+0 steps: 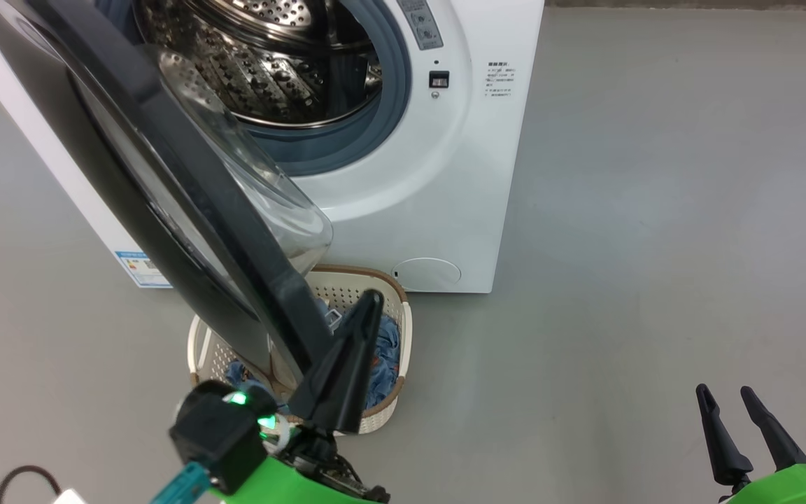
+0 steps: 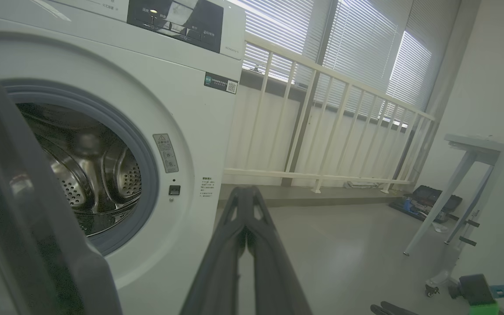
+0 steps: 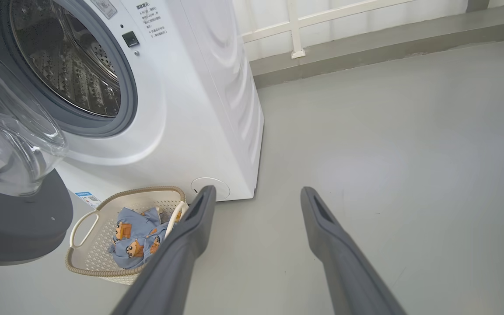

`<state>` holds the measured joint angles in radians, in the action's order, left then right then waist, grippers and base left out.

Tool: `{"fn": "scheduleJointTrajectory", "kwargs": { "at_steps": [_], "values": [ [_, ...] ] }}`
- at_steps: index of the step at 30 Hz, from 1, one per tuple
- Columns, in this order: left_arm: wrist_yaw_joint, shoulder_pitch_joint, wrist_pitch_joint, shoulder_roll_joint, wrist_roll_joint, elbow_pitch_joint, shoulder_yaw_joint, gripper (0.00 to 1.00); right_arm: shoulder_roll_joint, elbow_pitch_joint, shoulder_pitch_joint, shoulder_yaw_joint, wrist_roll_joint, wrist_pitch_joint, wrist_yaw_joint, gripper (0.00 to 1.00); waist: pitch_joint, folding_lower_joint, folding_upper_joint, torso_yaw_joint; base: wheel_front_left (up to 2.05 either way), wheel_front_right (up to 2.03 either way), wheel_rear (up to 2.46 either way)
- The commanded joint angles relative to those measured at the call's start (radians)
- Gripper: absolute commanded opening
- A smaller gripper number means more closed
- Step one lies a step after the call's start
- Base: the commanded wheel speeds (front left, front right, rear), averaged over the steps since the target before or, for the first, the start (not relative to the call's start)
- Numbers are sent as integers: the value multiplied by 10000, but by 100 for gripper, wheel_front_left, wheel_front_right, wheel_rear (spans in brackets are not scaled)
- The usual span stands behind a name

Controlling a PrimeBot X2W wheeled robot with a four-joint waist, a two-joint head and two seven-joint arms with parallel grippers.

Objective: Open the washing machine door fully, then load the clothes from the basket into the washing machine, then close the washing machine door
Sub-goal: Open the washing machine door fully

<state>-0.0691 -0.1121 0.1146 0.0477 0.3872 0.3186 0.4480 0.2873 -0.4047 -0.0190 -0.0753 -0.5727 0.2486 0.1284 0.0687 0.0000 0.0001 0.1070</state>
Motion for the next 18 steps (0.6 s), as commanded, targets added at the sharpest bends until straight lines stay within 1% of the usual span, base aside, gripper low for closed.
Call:
{"fn": "scheduleJointTrajectory", "kwargs": {
  "at_steps": [1,8,18],
  "values": [
    [77,-369,21,33,57,42,-209,0,166,250,-175,-224,53,132,23,100,40,0,-1,-10,0,0,0],
    [211,-594,434,28,666,-1614,160,0,147,264,-301,-228,70,132,23,100,194,0,-1,-16,0,0,0],
    [35,-1288,1122,27,1313,-4165,513,0,121,273,-489,-237,92,132,23,100,374,0,-1,-16,0,0,0]
  ]
}}
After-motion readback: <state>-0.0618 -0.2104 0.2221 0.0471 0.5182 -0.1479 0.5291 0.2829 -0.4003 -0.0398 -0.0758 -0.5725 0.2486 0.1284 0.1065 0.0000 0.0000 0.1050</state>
